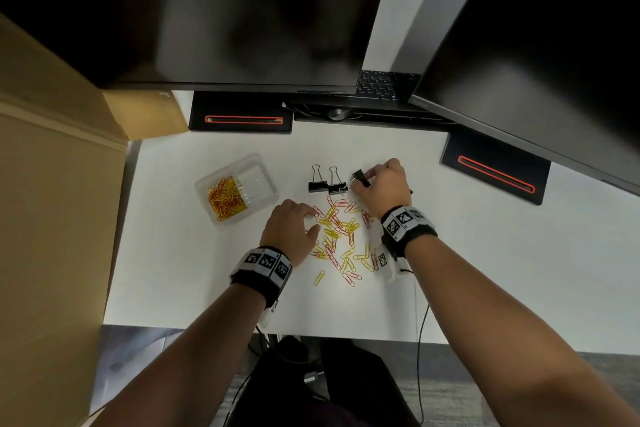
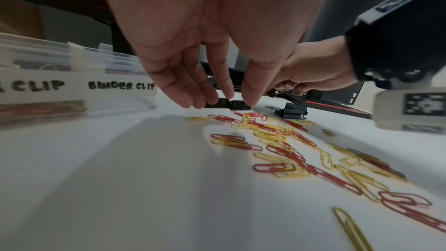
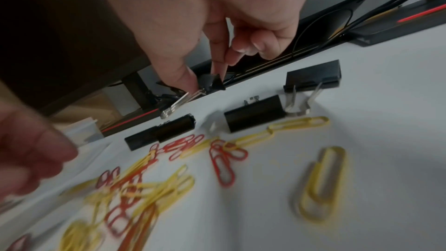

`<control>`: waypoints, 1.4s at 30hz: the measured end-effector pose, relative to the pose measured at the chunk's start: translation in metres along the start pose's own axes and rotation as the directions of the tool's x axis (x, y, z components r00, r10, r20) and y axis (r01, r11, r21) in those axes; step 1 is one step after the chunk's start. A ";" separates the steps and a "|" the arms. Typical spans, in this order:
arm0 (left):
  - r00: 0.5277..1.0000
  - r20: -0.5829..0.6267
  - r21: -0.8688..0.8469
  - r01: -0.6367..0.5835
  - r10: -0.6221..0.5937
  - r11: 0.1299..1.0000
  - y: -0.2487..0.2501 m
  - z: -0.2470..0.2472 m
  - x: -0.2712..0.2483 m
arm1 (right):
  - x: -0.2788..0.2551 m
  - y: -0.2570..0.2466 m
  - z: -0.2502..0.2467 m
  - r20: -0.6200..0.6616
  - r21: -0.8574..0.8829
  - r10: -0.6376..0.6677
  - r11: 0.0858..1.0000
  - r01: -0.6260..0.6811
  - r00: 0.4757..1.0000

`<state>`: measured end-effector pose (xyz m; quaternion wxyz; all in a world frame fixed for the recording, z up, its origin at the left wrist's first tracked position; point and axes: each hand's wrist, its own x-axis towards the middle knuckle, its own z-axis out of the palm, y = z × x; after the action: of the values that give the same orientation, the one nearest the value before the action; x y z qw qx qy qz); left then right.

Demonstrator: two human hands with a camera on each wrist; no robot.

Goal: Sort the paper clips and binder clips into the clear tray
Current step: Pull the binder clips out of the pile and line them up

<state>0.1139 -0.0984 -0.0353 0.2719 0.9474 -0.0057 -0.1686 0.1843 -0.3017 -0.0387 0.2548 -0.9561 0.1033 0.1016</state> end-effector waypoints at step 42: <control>0.992 0.054 0.207 -0.120 0.111 0.971 0.014 0.030 0.016 | -0.078 0.015 0.028 0.152 0.037 -0.377 0.926 0.376 0.913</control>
<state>0.1210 -0.1275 -0.0567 0.1797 0.9651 -0.0844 -0.1707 0.1016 -0.2888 -0.0501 0.2804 -0.9461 -0.1028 0.1250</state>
